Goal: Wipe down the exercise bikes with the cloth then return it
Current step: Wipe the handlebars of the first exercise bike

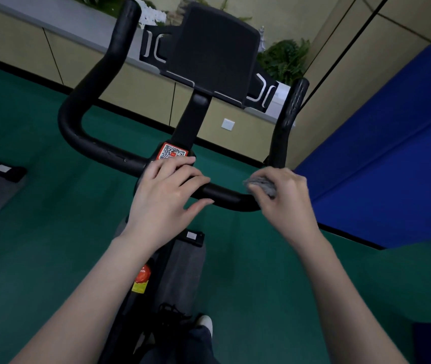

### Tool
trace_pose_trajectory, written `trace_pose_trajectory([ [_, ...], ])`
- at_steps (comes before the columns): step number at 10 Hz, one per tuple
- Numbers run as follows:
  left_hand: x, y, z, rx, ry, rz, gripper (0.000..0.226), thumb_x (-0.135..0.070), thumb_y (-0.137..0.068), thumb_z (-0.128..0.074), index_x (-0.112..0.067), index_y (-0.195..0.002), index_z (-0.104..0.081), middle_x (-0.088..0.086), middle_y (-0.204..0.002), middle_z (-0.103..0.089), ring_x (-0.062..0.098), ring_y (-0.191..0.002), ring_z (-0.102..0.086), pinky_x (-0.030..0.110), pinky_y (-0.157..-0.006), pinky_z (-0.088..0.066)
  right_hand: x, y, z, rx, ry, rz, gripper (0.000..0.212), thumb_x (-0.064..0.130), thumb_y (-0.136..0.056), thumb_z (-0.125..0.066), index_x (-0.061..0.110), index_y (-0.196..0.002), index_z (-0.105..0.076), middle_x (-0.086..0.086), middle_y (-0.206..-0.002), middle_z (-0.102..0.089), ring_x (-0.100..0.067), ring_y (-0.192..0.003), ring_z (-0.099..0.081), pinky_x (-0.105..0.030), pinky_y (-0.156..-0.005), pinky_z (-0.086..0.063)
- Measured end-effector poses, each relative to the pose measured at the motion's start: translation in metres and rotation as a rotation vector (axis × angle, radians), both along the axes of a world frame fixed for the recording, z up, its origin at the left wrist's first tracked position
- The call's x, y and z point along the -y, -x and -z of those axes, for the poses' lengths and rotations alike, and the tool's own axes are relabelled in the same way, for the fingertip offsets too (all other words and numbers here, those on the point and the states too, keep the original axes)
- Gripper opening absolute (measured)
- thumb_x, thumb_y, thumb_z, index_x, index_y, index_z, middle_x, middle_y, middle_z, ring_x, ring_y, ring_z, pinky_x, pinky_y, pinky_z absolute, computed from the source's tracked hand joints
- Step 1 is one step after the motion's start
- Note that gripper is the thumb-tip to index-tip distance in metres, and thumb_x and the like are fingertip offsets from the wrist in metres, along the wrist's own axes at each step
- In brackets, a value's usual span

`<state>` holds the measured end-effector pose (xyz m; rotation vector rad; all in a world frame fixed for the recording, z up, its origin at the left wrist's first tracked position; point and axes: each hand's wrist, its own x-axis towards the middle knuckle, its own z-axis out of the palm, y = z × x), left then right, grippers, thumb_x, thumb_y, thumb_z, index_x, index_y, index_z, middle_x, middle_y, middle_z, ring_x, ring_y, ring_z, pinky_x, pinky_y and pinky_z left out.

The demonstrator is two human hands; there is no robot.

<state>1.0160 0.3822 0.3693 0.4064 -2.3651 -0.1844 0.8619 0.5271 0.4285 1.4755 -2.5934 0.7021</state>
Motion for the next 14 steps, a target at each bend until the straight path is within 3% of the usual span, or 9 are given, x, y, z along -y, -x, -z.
trace_pose_trajectory([
  [2, 0.000, 0.000, 0.000, 0.004, -0.005, 0.003, 0.031, -0.042, -0.084, -0.066, -0.017, -0.103, -0.071, -0.006, -0.102, -0.069, 0.021, -0.117, -0.056, 0.034, -0.098, -0.033, 0.027, 0.012, -0.019, 0.079, -0.315, -0.166, 0.005, 0.018, -0.090, -0.063, 0.016, -0.092, -0.067, 0.002, -0.090, -0.069, -0.018, -0.091, -0.063, -0.029, -0.078, -0.045],
  [3, 0.001, 0.000, 0.001, -0.003, 0.006, 0.002, 0.030, -0.042, -0.084, -0.066, -0.018, -0.102, -0.071, -0.006, -0.101, -0.068, 0.020, -0.117, -0.056, 0.033, -0.098, -0.033, 0.042, 0.015, -0.024, 0.221, -0.386, -0.201, 0.003, 0.019, -0.089, -0.065, 0.017, -0.088, -0.067, -0.002, -0.088, -0.070, -0.017, -0.089, -0.063, -0.031, -0.082, -0.050],
  [4, 0.002, 0.000, 0.001, -0.007, 0.012, 0.006, 0.030, -0.042, -0.084, -0.067, -0.018, -0.102, -0.071, -0.006, -0.100, -0.068, 0.020, -0.117, -0.056, 0.034, -0.097, -0.035, 0.049, 0.024, -0.030, 0.225, -0.513, -0.268, 0.006, 0.020, -0.090, -0.065, 0.015, -0.091, -0.069, 0.000, -0.088, -0.069, -0.012, -0.085, -0.062, -0.023, -0.075, -0.047],
  [6, 0.003, -0.001, 0.002, 0.005, -0.001, 0.013, 0.032, -0.042, -0.085, -0.066, -0.017, -0.104, -0.071, -0.006, -0.101, -0.068, 0.019, -0.118, -0.056, 0.034, -0.098, -0.034, 0.052, 0.034, -0.037, 0.076, -0.681, -0.290, 0.006, 0.014, -0.089, -0.063, 0.011, -0.090, -0.068, -0.002, -0.086, -0.069, -0.014, -0.087, -0.061, -0.030, -0.080, -0.051],
  [7, 0.003, -0.001, 0.001, 0.019, -0.007, 0.013, 0.032, -0.043, -0.085, -0.066, -0.017, -0.104, -0.070, -0.006, -0.102, -0.068, 0.020, -0.119, -0.055, 0.034, -0.099, -0.034, 0.046, 0.026, -0.032, 0.125, -0.566, -0.298, 0.005, 0.015, -0.089, -0.065, 0.012, -0.090, -0.069, 0.001, -0.084, -0.068, -0.012, -0.083, -0.060, -0.016, -0.073, -0.044],
  [9, 0.002, -0.001, 0.001, 0.030, 0.002, 0.006, 0.032, -0.044, -0.086, -0.064, -0.018, -0.105, -0.070, -0.007, -0.102, -0.068, 0.019, -0.119, -0.055, 0.033, -0.099, -0.033, 0.033, 0.034, -0.032, -0.004, -0.490, -0.286, 0.006, 0.008, -0.090, -0.061, 0.008, -0.092, -0.066, -0.005, -0.089, -0.067, -0.020, -0.087, -0.061, -0.032, -0.079, -0.049],
  [10, 0.003, 0.000, 0.002, 0.031, 0.000, 0.003, 0.033, -0.045, -0.087, -0.062, -0.019, -0.105, -0.070, -0.007, -0.103, -0.068, 0.019, -0.120, -0.054, 0.032, -0.100, -0.032, 0.016, 0.027, -0.017, -0.041, -0.280, -0.229, 0.007, 0.006, -0.089, -0.062, 0.006, -0.095, -0.067, -0.005, -0.092, -0.066, -0.020, -0.089, -0.061, -0.032, -0.080, -0.049],
  [12, 0.002, 0.001, 0.002, 0.032, -0.002, -0.002, 0.033, -0.045, -0.088, -0.060, -0.018, -0.104, -0.070, -0.007, -0.103, -0.068, 0.018, -0.120, -0.052, 0.033, -0.100, -0.032, -0.011, 0.005, 0.026, -0.043, 0.377, 0.055, 0.009, 0.001, -0.088, -0.064, 0.003, -0.097, -0.067, -0.002, -0.096, -0.064, -0.020, -0.089, -0.061, -0.022, -0.080, -0.049],
  [14, -0.001, 0.001, -0.002, 0.060, -0.003, -0.002, 0.038, -0.047, -0.087, -0.060, -0.016, -0.105, -0.071, -0.004, -0.103, -0.068, 0.022, -0.118, -0.054, 0.033, -0.103, -0.030, -0.008, -0.026, 0.060, 0.159, 0.751, 0.336, 0.017, 0.006, -0.091, -0.058, 0.004, -0.108, -0.060, -0.007, -0.109, -0.057, -0.022, -0.106, -0.056, -0.021, -0.093, -0.046],
])
